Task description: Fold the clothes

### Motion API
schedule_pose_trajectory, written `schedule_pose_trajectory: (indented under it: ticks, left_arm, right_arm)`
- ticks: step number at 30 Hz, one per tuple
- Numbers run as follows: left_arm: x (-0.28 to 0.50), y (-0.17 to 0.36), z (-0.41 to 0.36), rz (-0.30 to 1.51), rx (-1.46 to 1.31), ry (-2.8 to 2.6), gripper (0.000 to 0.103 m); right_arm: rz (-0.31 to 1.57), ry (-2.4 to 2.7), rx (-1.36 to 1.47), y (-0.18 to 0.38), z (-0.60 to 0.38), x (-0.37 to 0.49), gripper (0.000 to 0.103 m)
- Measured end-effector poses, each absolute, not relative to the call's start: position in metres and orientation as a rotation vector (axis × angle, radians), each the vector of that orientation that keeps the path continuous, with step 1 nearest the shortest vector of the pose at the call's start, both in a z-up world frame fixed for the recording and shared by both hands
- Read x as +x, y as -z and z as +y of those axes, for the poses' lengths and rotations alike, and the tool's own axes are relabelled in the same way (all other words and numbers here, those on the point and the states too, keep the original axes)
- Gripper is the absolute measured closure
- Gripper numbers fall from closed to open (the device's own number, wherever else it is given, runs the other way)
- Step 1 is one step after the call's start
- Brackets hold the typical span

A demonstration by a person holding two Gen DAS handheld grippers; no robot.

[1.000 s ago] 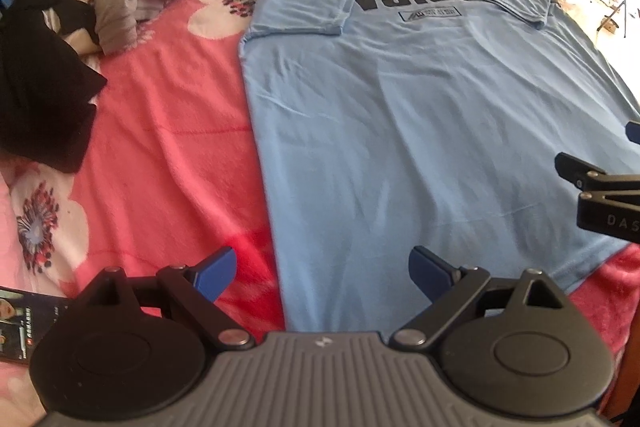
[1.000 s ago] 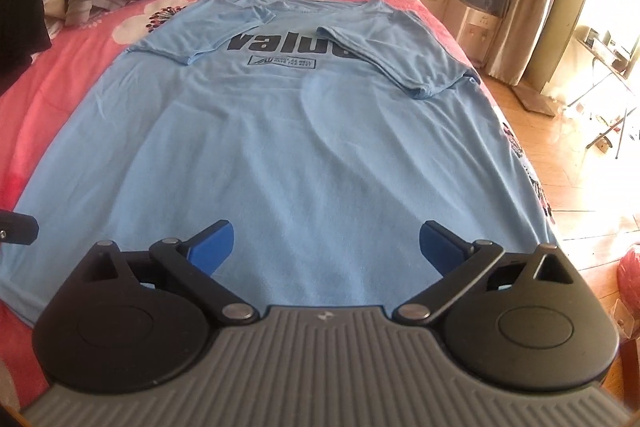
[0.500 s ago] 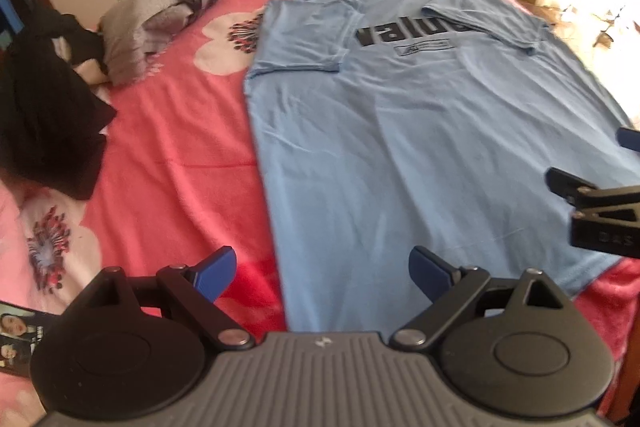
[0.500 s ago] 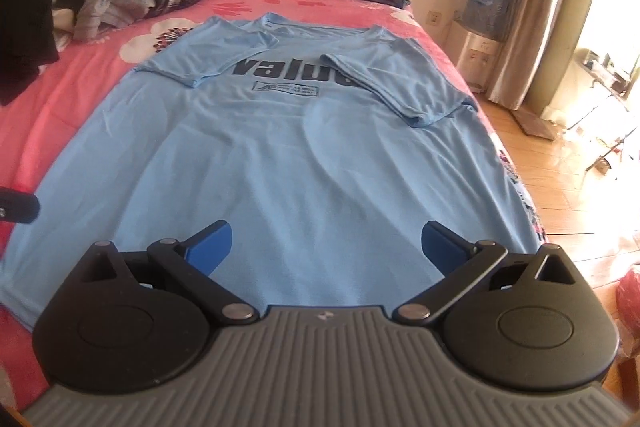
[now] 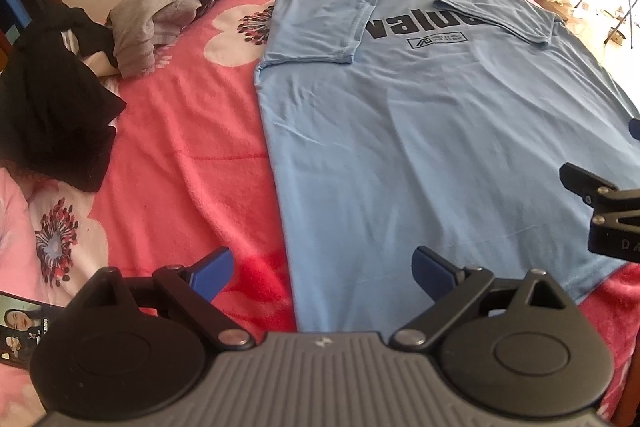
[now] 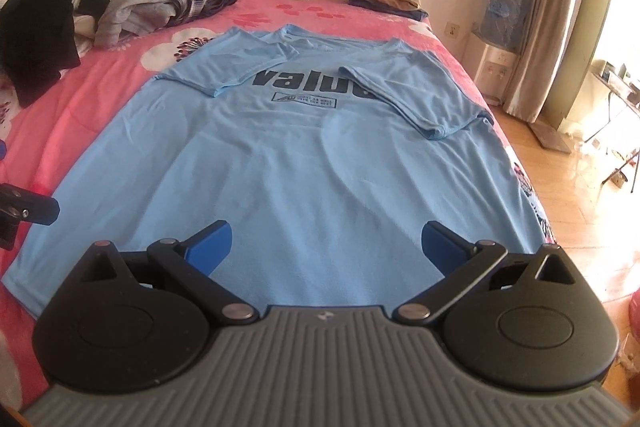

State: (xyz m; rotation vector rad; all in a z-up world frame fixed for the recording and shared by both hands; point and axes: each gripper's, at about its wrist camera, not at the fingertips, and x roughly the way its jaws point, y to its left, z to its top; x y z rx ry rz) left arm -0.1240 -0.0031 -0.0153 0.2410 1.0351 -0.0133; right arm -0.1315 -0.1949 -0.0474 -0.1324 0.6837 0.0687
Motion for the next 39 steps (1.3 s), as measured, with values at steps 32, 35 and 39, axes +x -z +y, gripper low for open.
schedule_pose_trajectory:
  ticks: [32, 35, 39]
  left_arm:
    - [-0.107, 0.062, 0.094, 1.264, -0.356, 0.226, 0.009]
    - [-0.104, 0.067, 0.095, 1.279, -0.371, 0.216, 0.013]
    - [-0.102, 0.064, 0.095, 1.273, -0.349, 0.208, 0.024]
  right_arm:
    - [0.74, -0.243, 0.078, 0.032, -0.212, -0.132, 0.001]
    - [0.738, -0.252, 0.073, 0.032, -0.212, -0.133, 0.001]
    - [0.738, -0.261, 0.072, 0.032, -0.212, -0.132, 0.001]
